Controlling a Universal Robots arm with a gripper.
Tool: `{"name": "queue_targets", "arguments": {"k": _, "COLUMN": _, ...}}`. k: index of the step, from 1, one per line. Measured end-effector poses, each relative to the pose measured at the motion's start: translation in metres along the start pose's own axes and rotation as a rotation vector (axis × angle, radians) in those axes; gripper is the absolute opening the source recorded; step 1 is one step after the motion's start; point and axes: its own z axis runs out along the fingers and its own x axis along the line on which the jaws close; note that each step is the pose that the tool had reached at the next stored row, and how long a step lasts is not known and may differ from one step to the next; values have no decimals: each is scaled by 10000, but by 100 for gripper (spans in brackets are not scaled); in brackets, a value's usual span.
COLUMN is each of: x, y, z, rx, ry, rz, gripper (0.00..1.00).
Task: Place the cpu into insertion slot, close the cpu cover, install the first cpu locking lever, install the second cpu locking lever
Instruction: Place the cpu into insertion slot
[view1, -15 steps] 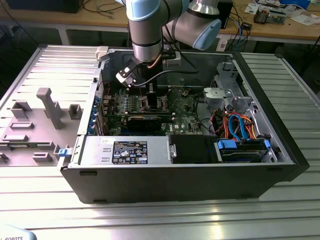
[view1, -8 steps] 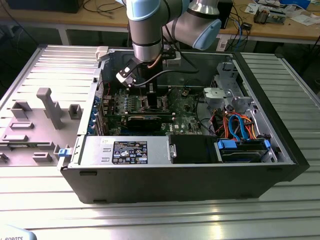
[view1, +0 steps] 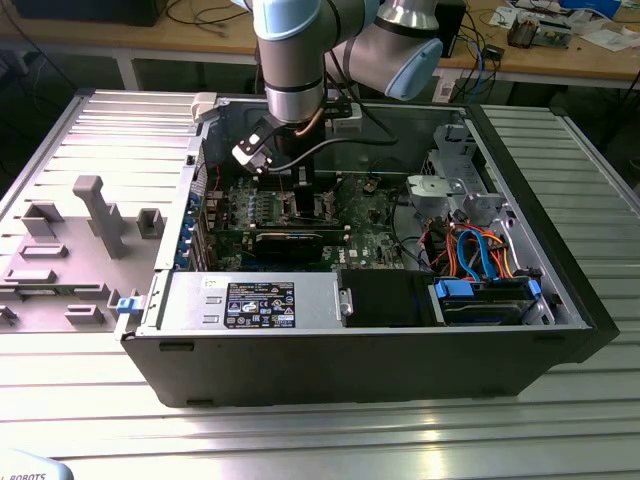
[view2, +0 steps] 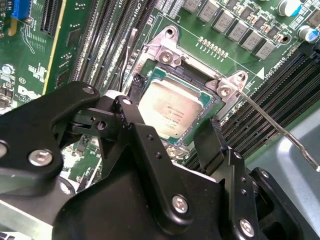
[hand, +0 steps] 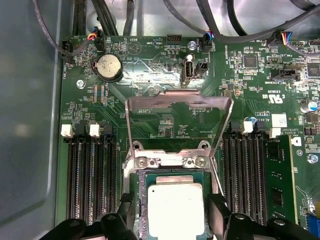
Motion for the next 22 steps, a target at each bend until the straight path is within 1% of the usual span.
{"name": "queue_targets", "arguments": {"k": 1, "x": 1, "y": 0, "z": 0, "rx": 7, "ry": 2, "rz": -1, "gripper": 69}}
{"name": "queue_targets", "arguments": {"k": 3, "x": 3, "y": 1, "z": 0, "rx": 80, "ry": 31, "rz": -1, "gripper": 69}}
{"name": "queue_targets", "arguments": {"k": 4, "x": 3, "y": 2, "z": 0, "rx": 160, "ry": 101, "rz": 5, "gripper": 69}}
{"name": "queue_targets", "arguments": {"k": 5, "x": 3, "y": 6, "z": 1, "rx": 166, "ry": 238, "rz": 20, "gripper": 69}}
{"name": "queue_targets", "arguments": {"k": 6, "x": 3, "y": 7, "z": 1, "rx": 169, "ry": 317, "rz": 30, "gripper": 69}}
{"name": "queue_targets", "arguments": {"k": 10, "x": 0, "y": 7, "z": -4, "rx": 169, "ry": 316, "rz": 29, "gripper": 69}}
{"name": "queue_targets", "arguments": {"k": 14, "x": -1, "y": 12, "z": -32, "rx": 168, "ry": 317, "rz": 29, "gripper": 69}}
{"name": "queue_targets", "arguments": {"k": 22, "x": 0, "y": 14, "z": -10, "rx": 170, "ry": 317, "rz": 29, "gripper": 69}}
